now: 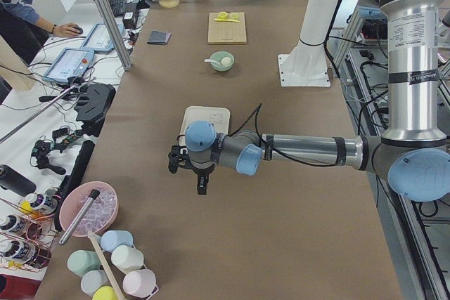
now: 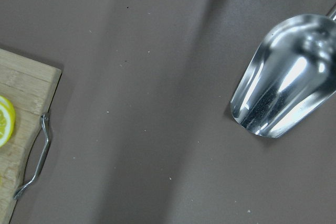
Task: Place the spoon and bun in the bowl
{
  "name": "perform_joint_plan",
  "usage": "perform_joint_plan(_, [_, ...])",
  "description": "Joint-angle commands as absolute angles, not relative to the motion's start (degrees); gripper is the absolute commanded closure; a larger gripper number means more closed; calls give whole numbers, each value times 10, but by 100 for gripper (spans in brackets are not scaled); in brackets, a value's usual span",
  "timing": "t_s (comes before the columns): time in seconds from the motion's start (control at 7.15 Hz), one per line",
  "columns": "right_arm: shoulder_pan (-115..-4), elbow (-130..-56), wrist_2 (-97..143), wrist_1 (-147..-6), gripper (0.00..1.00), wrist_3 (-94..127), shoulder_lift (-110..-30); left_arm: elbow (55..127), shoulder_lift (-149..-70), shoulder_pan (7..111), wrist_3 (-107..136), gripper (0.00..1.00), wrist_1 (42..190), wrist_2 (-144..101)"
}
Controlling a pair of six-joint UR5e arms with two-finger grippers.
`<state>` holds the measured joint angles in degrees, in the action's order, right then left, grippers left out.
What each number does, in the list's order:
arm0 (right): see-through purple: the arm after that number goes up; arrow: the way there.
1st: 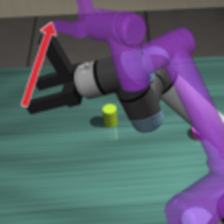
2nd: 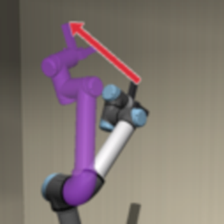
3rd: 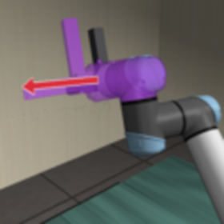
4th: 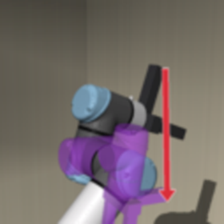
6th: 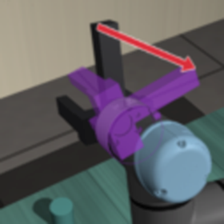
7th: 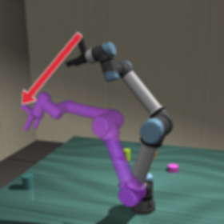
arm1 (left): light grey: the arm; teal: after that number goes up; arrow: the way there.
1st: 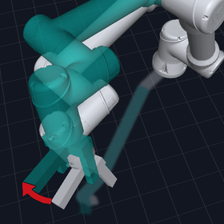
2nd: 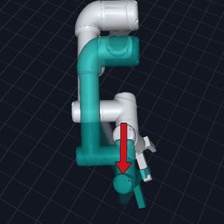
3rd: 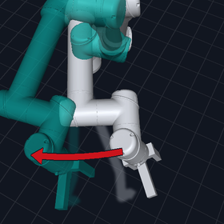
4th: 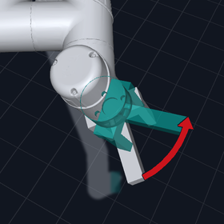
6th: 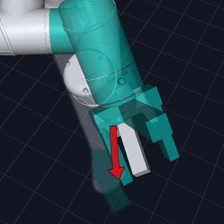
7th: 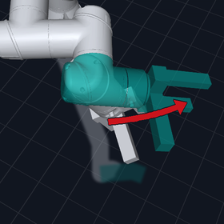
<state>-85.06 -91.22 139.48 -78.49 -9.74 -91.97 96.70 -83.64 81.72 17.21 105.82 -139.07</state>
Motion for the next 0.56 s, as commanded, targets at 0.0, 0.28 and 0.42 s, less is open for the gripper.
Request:
perform_joint_plan(0.0, [-862,-914,1404,-786,0,-96,-922,967,-835,824,170,1,1056,-1376])
perform_joint_plan(0.28, [-872,-910,1397,-781,0,-98,-935,968,-813,826,168,1,1057,-1373])
perform_joint_plan(0.42, [-883,-915,1401,-781,0,-100,-940,973,-812,828,168,1,1057,-1375])
